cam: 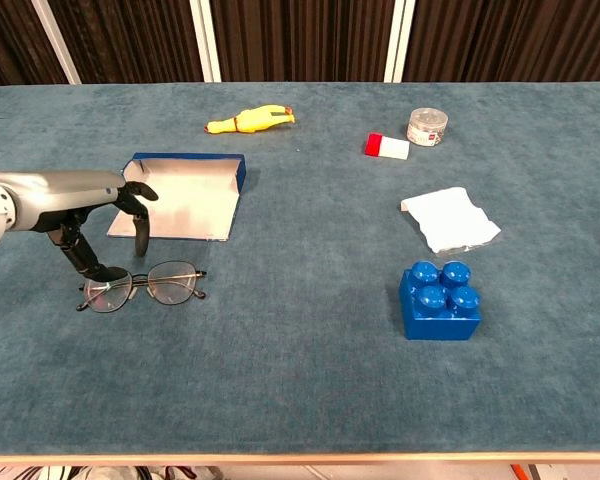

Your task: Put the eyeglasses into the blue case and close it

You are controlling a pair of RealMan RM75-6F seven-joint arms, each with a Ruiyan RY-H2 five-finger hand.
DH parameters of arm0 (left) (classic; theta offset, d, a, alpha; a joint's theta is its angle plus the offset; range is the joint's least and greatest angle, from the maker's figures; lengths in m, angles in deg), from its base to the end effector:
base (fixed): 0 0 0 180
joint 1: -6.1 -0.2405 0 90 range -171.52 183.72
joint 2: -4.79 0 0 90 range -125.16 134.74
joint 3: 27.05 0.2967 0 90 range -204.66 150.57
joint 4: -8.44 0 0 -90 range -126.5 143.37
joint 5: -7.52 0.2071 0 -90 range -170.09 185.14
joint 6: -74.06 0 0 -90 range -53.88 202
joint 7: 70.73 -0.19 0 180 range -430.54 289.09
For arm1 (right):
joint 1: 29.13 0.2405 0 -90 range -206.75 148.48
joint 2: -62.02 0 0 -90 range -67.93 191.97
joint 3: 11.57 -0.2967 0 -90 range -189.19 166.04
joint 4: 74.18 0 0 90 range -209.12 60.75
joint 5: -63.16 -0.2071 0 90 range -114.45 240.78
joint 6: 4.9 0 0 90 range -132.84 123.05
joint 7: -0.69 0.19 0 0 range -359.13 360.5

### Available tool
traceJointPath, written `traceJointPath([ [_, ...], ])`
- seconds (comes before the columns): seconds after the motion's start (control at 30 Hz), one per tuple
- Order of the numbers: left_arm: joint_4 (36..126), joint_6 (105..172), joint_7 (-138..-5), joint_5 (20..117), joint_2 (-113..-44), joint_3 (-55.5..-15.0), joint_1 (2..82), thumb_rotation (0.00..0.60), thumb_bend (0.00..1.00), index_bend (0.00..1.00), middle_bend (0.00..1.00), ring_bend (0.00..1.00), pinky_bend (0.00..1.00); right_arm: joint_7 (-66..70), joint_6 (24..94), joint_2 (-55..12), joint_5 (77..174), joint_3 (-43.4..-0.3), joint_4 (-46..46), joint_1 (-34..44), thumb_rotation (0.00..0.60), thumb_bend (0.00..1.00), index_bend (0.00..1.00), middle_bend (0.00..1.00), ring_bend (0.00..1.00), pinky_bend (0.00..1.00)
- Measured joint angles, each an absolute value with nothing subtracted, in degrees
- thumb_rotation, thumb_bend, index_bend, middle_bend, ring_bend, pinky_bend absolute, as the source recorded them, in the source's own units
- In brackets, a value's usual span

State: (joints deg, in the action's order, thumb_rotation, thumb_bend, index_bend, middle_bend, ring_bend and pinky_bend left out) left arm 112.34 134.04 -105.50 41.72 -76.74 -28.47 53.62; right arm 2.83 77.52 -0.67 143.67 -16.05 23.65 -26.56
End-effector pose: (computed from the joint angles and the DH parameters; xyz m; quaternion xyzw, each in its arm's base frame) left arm -0.1960 0.3629 -0.0271 -0.7408 -0.4776 -0.2180 0.4191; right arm -0.3538 -0.2196 0.1816 0.5405 -0.4568 0.3890 0.5898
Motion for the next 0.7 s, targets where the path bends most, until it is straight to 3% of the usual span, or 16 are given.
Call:
traceJointPath([
  [0.5, 109.8, 134.15, -106.3, 40.97, -79.3, -28.49, 53.62, 0.6, 0.32, 0.53, 0.03, 0.0, 0.0, 3.19, 77.47, -0.53, 143.55, -16.11, 23.61, -26.57, 0.6, 0.03, 0.02, 0.0, 0.06, 0.19],
  [0.7, 108.84, 133.99, -106.89, 40.48, -80.06, -28.53, 53.83, 0.6, 0.37, 0.54, 0.04, 0.0, 0.0, 3.19, 77.36, -0.5, 143.48, -16.13, 23.6, -26.52, 0.6, 0.03, 0.02, 0.0, 0.06, 0.19],
])
